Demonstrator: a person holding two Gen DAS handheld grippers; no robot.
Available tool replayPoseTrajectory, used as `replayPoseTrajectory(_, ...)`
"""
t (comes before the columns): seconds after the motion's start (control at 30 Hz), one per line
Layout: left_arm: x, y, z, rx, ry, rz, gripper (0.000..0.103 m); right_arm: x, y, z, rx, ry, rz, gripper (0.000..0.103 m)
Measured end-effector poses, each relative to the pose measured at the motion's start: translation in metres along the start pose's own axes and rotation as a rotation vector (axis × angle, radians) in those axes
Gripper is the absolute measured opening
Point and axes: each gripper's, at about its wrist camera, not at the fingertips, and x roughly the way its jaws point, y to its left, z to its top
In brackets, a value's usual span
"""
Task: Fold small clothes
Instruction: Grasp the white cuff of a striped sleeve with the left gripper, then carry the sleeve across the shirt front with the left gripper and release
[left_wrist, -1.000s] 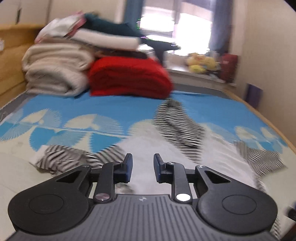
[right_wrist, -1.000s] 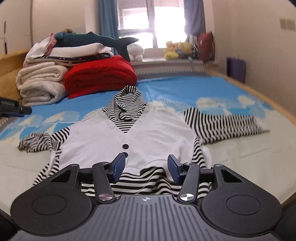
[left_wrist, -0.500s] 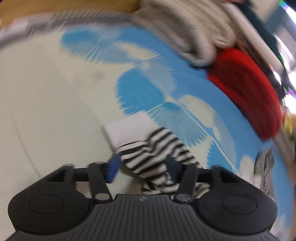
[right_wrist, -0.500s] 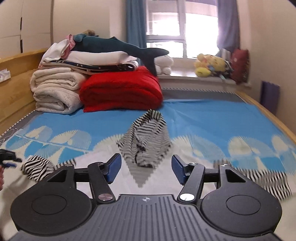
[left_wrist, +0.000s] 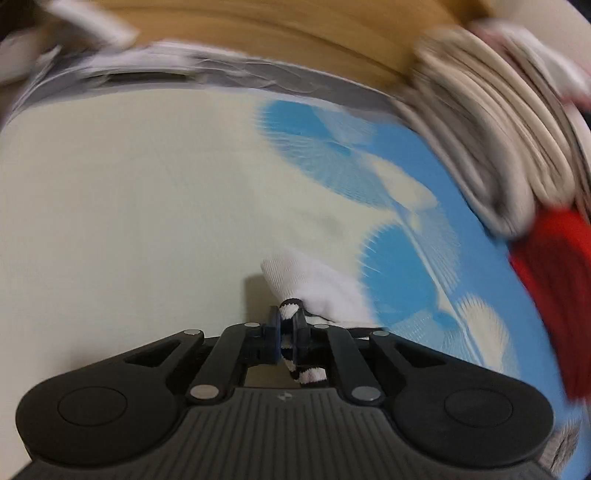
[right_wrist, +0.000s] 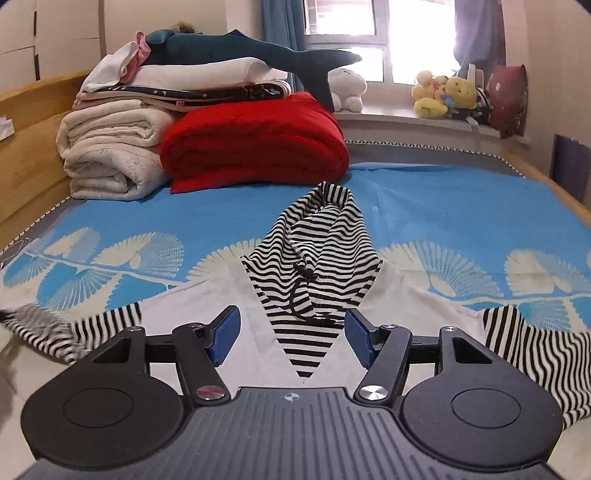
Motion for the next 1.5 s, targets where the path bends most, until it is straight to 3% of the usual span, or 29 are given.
replayPoseTrajectory(0.03,0.0,0.011,-0.002,-0.061,0.052,0.008,0.014,0.003,0.001,0.002,0.0,0.003,0.001,0.064)
replayPoseTrajectory(0.13,0.003,0.034,-0.009,-0.144,0.137,0.037,0.047,0.006,0.001,0.001,-0.005,0.013,-0.007,0.064)
replayPoseTrajectory(0.27,0.0,0.055,-0.013,-0.234,0.206,0.016,0.051,0.005,-0.001,-0.002,0.009,0.019,-0.014,0.065)
replayPoseTrajectory(0.33,-0.015,0.053,-0.012,-0.251,0.191,0.013,0.051,0.005,-0.002,-0.004,0.006,0.02,-0.023,0.066)
replayPoseTrajectory(0.47,-0.041,0.009,-0.015,-0.071,0.183,-0.176,0.051,0.007,-0.003,-0.007,0.015,0.035,-0.035,0.066)
replayPoseTrajectory(0.53,-0.041,-0.012,-0.019,-0.007,0.179,-0.2,0.051,0.008,-0.005,-0.009,0.035,0.044,-0.036,0.067)
replayPoseTrajectory(0.7,-0.022,-0.041,-0.037,0.078,0.191,-0.119,0.057,0.012,-0.004,-0.012,0.044,0.06,-0.026,0.067)
replayPoseTrajectory(0.87,0.007,-0.065,-0.03,0.077,0.196,-0.054,0.062,0.015,-0.008,-0.014,0.036,0.071,-0.036,0.067)
replayPoseTrajectory(0.93,0.012,-0.075,-0.032,0.113,0.192,-0.012,0.059,0.017,-0.013,-0.014,0.046,0.079,-0.041,0.067)
replayPoseTrajectory(1.0,0.021,-0.084,-0.034,0.166,0.185,0.033,0.031,0.017,-0.018,-0.014,0.058,0.083,-0.046,0.067)
replayPoseTrajectory(1.03,0.03,-0.09,-0.034,0.195,0.181,0.054,0.007,0.017,-0.02,-0.013,0.065,0.084,-0.049,0.067)
replayPoseTrajectory(1.07,0.031,-0.092,-0.035,0.226,0.175,0.068,0.001,0.016,-0.022,-0.013,0.071,0.083,-0.051,0.067)
replayPoseTrajectory(1.17,0.009,-0.107,-0.038,0.286,0.078,0.074,0.0,0.013,-0.027,-0.011,0.074,0.082,-0.065,0.067)
replayPoseTrajectory(1.23,-0.024,-0.131,-0.044,0.38,-0.038,0.005,0.0,0.01,-0.031,-0.011,0.074,0.08,-0.08,0.067)
replayPoseTrajectory(1.3,-0.066,-0.162,-0.061,0.468,-0.113,-0.16,0.0,0.007,-0.038,-0.011,0.083,0.082,-0.099,0.066)
replayPoseTrajectory(1.37,-0.107,-0.188,-0.084,0.543,-0.13,-0.355,0.0,0.004,-0.046,-0.012,0.101,0.082,-0.108,0.043)
replayPoseTrajectory(1.4,-0.132,-0.203,-0.103,0.599,-0.129,-0.47,0.0,0.004,-0.051,-0.012,0.113,0.085,-0.111,0.023)
replayPoseTrajectory(1.43,-0.153,-0.214,-0.121,0.649,-0.124,-0.568,0.0,0.003,-0.056,-0.013,0.132,0.088,-0.116,0.012)
replayPoseTrajectory(1.5,-0.195,-0.234,-0.163,0.743,-0.073,-0.765,0.0,0.003,-0.07,-0.014,0.192,0.099,-0.122,0.012)
